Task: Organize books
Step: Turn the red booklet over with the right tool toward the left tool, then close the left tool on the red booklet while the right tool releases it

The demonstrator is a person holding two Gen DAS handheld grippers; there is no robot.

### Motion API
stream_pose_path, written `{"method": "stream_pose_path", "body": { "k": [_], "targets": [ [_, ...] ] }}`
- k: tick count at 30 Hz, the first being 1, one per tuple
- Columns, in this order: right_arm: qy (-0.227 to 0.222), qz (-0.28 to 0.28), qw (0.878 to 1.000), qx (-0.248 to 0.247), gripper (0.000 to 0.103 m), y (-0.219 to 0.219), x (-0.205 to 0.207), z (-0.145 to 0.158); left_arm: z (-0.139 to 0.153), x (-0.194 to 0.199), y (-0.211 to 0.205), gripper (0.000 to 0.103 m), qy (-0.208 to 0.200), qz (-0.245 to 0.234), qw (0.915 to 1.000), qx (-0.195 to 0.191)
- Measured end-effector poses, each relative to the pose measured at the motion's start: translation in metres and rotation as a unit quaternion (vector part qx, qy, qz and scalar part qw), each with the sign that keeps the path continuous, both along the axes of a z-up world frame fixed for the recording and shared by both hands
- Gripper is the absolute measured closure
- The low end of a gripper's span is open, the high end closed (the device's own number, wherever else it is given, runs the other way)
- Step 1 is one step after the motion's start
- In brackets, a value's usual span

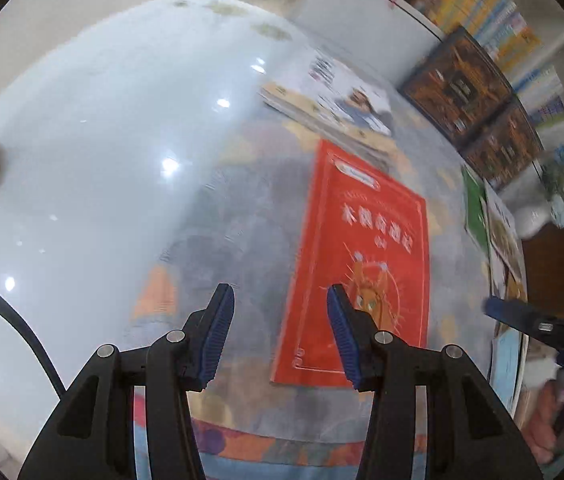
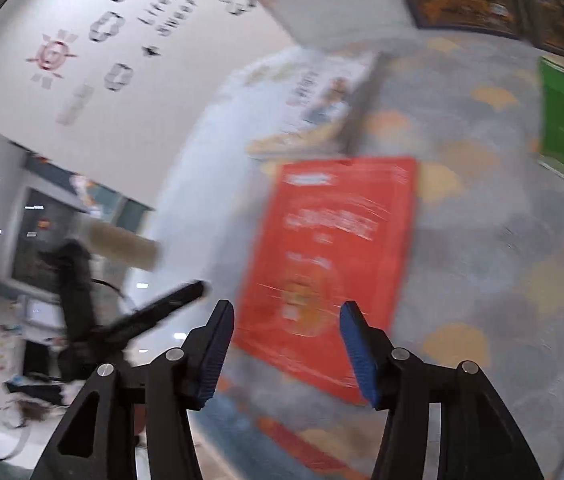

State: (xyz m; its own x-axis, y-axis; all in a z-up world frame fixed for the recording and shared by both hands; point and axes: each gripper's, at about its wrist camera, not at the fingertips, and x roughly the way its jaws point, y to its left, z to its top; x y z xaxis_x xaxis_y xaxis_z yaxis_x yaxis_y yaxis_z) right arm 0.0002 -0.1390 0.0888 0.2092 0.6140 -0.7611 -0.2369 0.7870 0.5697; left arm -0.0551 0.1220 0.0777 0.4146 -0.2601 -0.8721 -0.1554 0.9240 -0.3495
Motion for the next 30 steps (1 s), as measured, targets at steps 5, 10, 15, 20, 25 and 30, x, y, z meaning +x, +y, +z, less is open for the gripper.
{"method": "stream_pose_path", "body": {
  "k": [5, 10, 15, 20, 25, 30],
  "targets": [
    [0.016, -0.025, 0.996, -0.089, 0.070, -0.001, -0.003, -0.043, -0.024, 0.016, -0.025, 0.056, 0.019, -0.035, 0.9991, 0.013],
    [0.023, -0.047, 0.993, -0.108, 0.079, -0.009, -0.013, -0.071, -0.031, 0.017, -0.034, 0.074, 0.017, -0.070, 0.9974, 0.004],
    [0.000, -0.041, 0.991, -0.125, 0.079, -0.001, -0.021, -0.069, -0.032, 0.012, -0.024, 0.076, 0.009, -0.070, 0.9963, -0.049],
    [0.006, -0.053, 0.994, -0.093, 0.079, -0.012, -0.020, -0.074, -0.016, 0.007, -0.010, 0.076, -0.026, -0.056, 0.9876, -0.144],
    [0.009, -0.058, 0.996, -0.067, 0.079, -0.023, -0.023, -0.074, -0.007, 0.007, -0.029, 0.076, -0.035, -0.092, 0.9891, -0.110],
    [-0.002, -0.060, 0.996, -0.072, 0.079, -0.027, -0.029, -0.073, -0.038, -0.005, -0.037, 0.082, 0.007, -0.083, 0.9918, -0.097]
  ]
}}
